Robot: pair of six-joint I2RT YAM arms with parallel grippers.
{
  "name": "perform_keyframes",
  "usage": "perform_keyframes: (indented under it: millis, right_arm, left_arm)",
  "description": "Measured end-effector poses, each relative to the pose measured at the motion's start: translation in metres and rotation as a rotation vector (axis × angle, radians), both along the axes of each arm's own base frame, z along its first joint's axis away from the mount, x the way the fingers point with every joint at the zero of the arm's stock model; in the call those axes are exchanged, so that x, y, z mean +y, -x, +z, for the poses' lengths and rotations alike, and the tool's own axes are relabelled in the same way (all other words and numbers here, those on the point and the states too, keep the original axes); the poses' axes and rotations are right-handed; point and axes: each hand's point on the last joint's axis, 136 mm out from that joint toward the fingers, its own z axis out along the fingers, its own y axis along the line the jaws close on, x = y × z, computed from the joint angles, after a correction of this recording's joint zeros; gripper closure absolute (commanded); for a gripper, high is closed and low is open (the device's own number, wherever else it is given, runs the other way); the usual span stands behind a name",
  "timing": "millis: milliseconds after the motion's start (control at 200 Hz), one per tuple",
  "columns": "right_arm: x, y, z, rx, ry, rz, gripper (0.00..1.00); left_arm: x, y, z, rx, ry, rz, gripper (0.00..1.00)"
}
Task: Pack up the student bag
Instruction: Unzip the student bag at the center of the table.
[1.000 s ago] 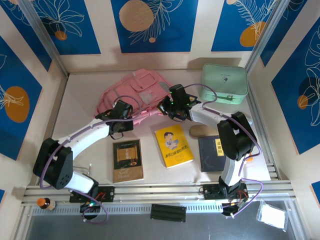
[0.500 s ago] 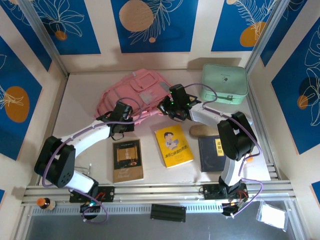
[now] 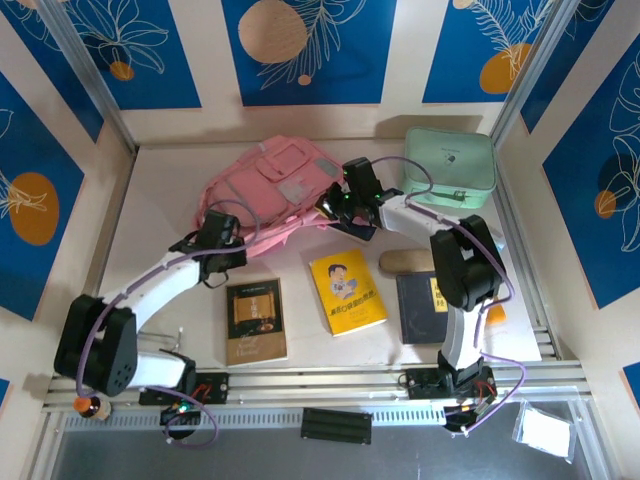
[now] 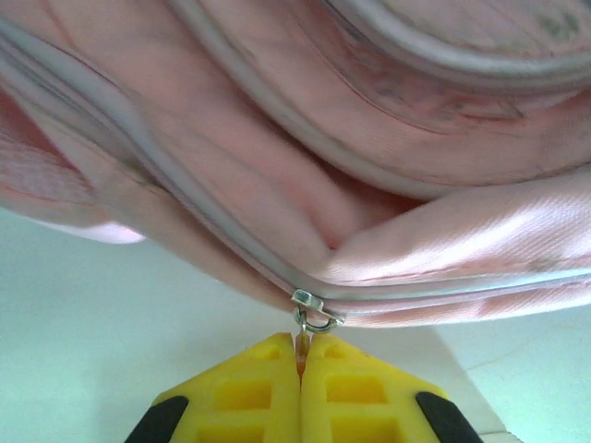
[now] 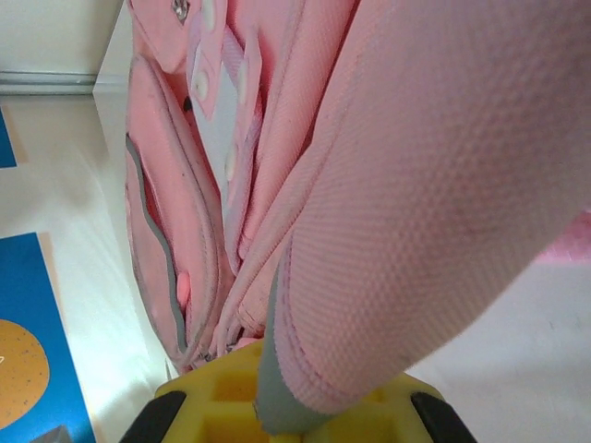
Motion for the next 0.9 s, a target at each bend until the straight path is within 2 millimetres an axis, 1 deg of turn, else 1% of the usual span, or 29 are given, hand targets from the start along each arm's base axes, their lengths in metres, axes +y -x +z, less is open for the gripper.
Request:
perform_keyframes:
  millis: [85, 130, 200, 265, 295, 335, 420, 470, 535, 605, 655, 705, 780, 900]
  right_arm:
    - [0.006, -0.014, -0.007, -0.003, 0.001, 0.035, 1.0]
    - [0.008, -0.021, -0.011, -0.004, 0.004, 0.045, 0.94]
    - [0.009, -0.031, -0.016, -0.008, 0.011, 0.047, 0.73]
    - [0.003, -0.034, -0.019, -0.002, 0.029, 0.029, 0.55]
    - [0.001, -0.034, -0.019, -0.002, 0.037, 0.022, 0.51]
    - [-0.004, -0.036, -0.018, -0.005, 0.056, 0.009, 0.47]
    - [-0.015, -0.035, -0.013, -0.007, 0.101, -0.024, 0.43]
    - [-0.023, -0.033, -0.005, -0.009, 0.128, -0.057, 0.4]
    - [-0.035, -0.025, 0.008, -0.024, 0.147, -0.093, 0.38]
    - [-0.045, -0.007, 0.024, -0.038, 0.139, -0.124, 0.37]
    - [-0.048, 0.006, 0.031, -0.039, 0.124, -0.133, 0.35]
    - [-0.046, 0.018, 0.035, -0.027, 0.102, -0.142, 0.34]
    - [-0.037, 0.033, 0.032, 0.002, 0.079, -0.138, 0.32]
    - [-0.018, 0.053, 0.012, 0.085, 0.058, -0.118, 0.32]
  left_arm:
    - [-0.001, 0.002, 0.005, -0.01, 0.024, -0.009, 1.0]
    - [-0.005, 0.004, 0.006, -0.007, 0.041, -0.029, 1.0]
    - [-0.013, 0.007, 0.006, 0.008, 0.068, -0.065, 1.0]
    - [-0.023, 0.009, 0.006, 0.036, 0.081, -0.107, 1.0]
    - [-0.027, 0.008, 0.007, 0.045, 0.087, -0.12, 1.0]
    - [-0.033, 0.005, 0.01, 0.053, 0.097, -0.135, 1.0]
    - [-0.05, -0.004, 0.02, 0.066, 0.129, -0.174, 1.0]
    - [-0.06, -0.008, 0.024, 0.075, 0.147, -0.198, 1.0]
    - [-0.075, -0.013, 0.029, 0.086, 0.168, -0.231, 1.0]
    - [-0.09, -0.016, 0.033, 0.1, 0.191, -0.264, 1.0]
    - [-0.099, -0.017, 0.034, 0.109, 0.206, -0.287, 1.0]
    - [-0.109, -0.017, 0.034, 0.119, 0.22, -0.308, 1.0]
    - [-0.12, -0.016, 0.033, 0.136, 0.238, -0.337, 1.0]
    - [-0.132, -0.013, 0.032, 0.153, 0.256, -0.37, 1.0]
